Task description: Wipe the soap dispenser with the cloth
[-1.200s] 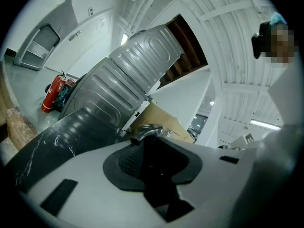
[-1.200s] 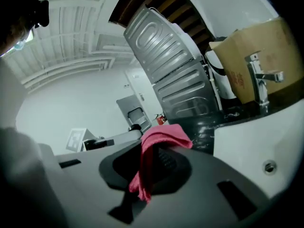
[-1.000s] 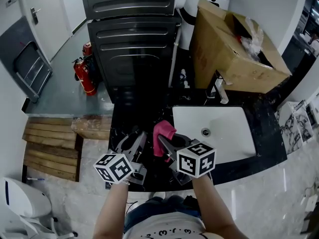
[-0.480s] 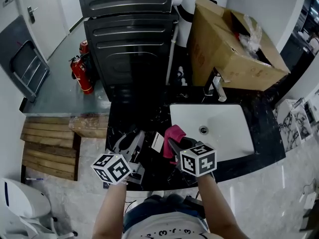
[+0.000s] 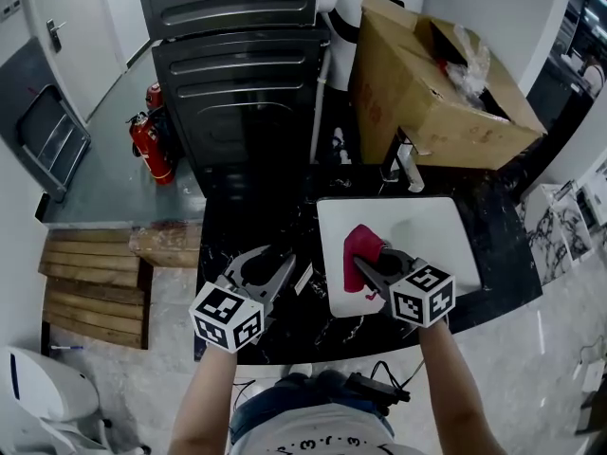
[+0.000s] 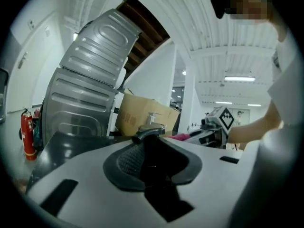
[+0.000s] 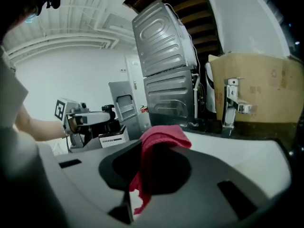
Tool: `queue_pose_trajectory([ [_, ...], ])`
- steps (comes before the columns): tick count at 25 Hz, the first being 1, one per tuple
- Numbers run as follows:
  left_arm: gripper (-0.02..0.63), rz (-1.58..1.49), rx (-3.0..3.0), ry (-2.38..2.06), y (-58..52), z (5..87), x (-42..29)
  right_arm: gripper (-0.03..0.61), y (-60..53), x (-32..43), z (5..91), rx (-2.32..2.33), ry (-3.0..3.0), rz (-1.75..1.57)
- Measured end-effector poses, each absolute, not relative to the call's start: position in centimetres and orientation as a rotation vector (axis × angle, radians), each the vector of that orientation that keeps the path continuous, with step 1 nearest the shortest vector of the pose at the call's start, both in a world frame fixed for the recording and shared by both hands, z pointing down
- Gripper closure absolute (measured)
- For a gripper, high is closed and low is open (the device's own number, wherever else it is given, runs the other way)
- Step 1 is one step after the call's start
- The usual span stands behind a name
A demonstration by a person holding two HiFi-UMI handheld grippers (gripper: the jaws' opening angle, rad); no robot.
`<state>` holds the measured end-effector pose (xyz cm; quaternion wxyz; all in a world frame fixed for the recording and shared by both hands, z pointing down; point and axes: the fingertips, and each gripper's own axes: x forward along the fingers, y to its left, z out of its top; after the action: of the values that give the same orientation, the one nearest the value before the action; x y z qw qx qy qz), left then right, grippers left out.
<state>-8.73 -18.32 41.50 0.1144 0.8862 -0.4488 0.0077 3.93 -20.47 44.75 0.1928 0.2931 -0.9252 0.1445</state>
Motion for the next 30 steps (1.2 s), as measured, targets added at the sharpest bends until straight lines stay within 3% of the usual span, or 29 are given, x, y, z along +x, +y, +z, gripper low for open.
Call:
queue_pose_trajectory([
  [8,0.512,0.283,2.821,-1.115,-18.1,42.1,-6.7,0.53,-20.7,8.2,44.3,0.778,-2.553,0.275],
  [16,0.506,0.416,2.903,-0.769,-17.1,42.2,-8.8,0.53,-19.3,5.8,41.7,0.789,-2.684,0.304],
  [21,0.496,0.385,2.858,-0.913,-16.7,41.9,-11.8,0.529,-17.8,3.4,41.3,0.733,-2.733,0.309],
  [25,0.393,0.324,2.785,-1.153,-16.7,41.9,-12.4,0.53,-17.5,2.1,41.0,0.741,-2.752,0.314],
  [30,0.377,0.277,2.562,-1.698,-17.1,42.0,-13.5,0.529,-17.2,0.9,40.6,0.769,-2.78,0.339],
])
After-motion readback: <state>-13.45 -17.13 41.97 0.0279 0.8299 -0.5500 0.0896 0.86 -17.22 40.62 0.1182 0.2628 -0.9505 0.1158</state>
